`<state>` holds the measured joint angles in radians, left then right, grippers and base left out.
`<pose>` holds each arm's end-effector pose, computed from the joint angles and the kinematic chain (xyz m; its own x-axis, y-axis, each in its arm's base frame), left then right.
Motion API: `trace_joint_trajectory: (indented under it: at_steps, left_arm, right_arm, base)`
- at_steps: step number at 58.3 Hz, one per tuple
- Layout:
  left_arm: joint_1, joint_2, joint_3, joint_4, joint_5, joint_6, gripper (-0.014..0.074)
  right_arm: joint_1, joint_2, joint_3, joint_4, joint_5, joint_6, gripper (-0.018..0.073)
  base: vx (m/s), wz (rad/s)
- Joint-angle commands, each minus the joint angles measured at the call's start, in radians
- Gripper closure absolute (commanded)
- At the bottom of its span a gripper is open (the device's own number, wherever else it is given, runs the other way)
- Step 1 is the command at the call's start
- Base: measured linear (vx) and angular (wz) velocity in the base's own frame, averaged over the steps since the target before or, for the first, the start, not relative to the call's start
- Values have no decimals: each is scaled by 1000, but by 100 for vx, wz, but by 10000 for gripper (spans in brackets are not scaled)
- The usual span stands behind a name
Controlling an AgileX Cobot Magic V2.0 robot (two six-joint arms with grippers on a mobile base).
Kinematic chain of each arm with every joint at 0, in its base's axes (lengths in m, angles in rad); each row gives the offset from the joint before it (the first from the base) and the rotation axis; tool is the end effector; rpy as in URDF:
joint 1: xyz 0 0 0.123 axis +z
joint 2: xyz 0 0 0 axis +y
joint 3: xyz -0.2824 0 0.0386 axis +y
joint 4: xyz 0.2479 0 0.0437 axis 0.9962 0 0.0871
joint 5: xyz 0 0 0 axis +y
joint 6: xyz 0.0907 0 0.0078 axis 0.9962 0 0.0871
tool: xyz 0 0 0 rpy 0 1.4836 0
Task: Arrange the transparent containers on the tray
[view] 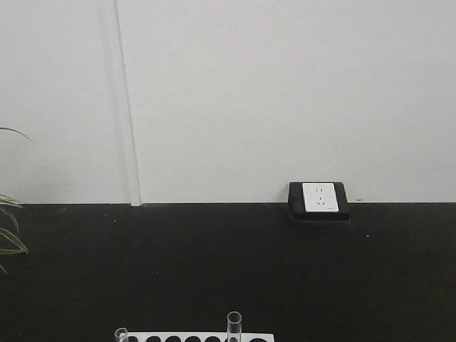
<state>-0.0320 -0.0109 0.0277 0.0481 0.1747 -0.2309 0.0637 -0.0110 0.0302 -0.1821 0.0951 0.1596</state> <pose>0.0563 -0.0010 0.1885 -0.1064 -0.1792 -0.9780 0.0043 0.9835 -0.1807 0.0569 0.0020 0.1950 -0.0245 -0.0233 -0.9994 -0.0470 0.9986 -0.0221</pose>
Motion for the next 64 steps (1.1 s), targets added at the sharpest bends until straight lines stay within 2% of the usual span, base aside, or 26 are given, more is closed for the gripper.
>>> trace_joint_trajectory:
  at_steps: [1, 64]
  left_arm:
    - [3, -4, 30, -5, -84, -3, 603]
    - [3, -4, 28, -5, -94, -3, 603]
  right_arm:
    - [-4, 3, 9, -3, -78, -9, 571]
    - [-4, 3, 9, -3, -113, -9, 572]
  base:
    - [0, 0]
    - [0, 0]
